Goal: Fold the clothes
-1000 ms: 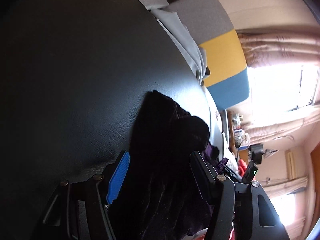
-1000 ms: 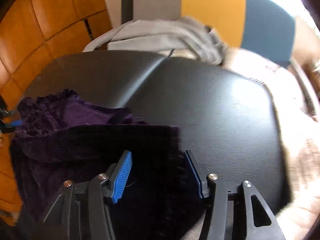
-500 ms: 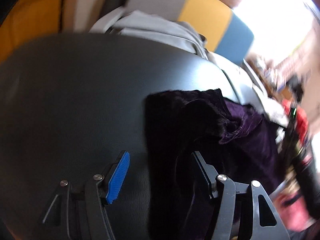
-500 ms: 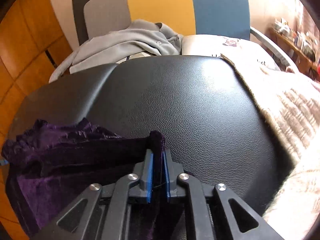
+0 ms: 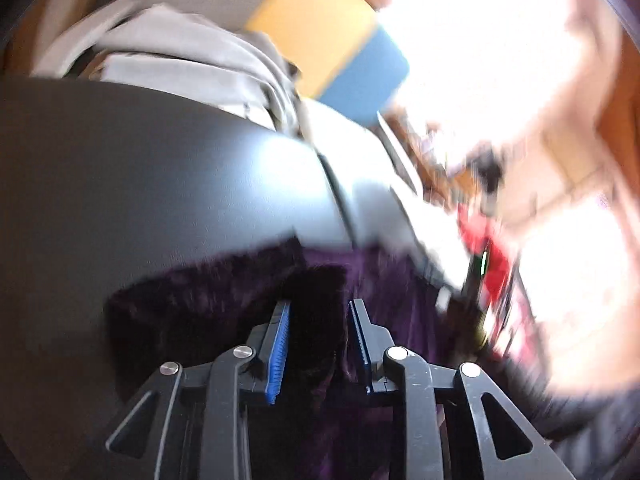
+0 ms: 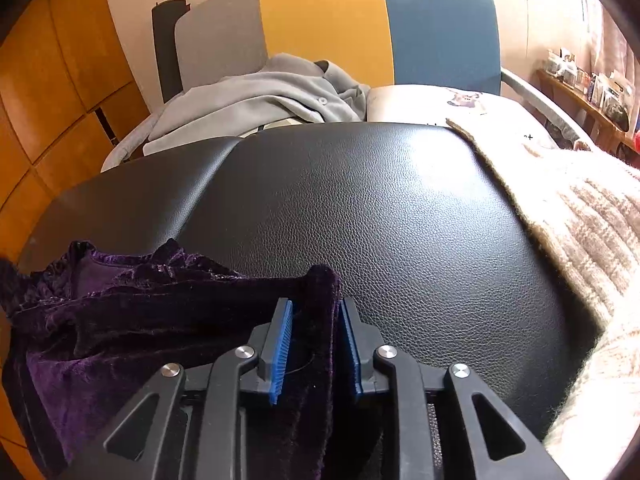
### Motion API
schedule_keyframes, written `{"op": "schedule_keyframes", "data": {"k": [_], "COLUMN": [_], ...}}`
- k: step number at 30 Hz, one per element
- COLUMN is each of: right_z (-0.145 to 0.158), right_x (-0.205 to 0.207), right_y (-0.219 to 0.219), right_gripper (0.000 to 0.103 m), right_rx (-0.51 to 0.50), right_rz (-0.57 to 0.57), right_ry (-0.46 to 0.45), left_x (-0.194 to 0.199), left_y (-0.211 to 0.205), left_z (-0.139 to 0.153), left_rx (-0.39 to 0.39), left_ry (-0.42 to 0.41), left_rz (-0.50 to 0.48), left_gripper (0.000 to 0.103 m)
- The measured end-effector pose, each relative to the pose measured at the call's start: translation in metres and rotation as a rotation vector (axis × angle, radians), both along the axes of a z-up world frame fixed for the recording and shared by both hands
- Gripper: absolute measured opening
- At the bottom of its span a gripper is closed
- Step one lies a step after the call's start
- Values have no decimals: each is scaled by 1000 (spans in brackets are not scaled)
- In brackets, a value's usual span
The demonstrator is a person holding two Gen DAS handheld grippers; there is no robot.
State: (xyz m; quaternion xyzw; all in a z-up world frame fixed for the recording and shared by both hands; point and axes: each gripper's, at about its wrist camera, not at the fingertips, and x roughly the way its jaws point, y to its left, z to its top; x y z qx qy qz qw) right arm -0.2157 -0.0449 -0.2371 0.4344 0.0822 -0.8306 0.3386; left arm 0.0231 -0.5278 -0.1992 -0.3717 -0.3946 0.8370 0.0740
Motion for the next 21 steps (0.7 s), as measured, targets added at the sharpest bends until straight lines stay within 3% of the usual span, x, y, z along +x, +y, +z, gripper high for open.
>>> {"op": "schedule_keyframes", "data": {"k": [4,6,9,12,14,16,19,21], "right_z": [-2,-3,-2,-2,-2,-2,-2,-2], "right_x": [-2,-3,-3,-4,-4,-5,-5,-4], "right_y": [3,3,5,6,7,8,7,6], "right_gripper": [24,24,25,25,25,25,25,25], "right_rx": [-27,-31,-37,-46,-52,-55,-57,-51], "right_rz": [-2,-2,-2,-2,-3,-2,-2,-2], "right_ry": [-8,-10,-14,-19,-22,-24,-24,-17], "left_x": [0,12,33,52,63,69,62,47], "left_y": [-53,-68,-71,-59,-47,-27,13,38], "left_z": [-34,-51,-55,-43,-33,-28,-19,-17], "left_rx": [185,250,208,21,-152,-374,-681,-809], "left_ry": [-56,-89,-90,-98,-105,-145,-163,-162], "left_rz": [337,432,479,434,388,309,118,-22], "left_gripper": [30,53,59,59,59,58,58,58]}}
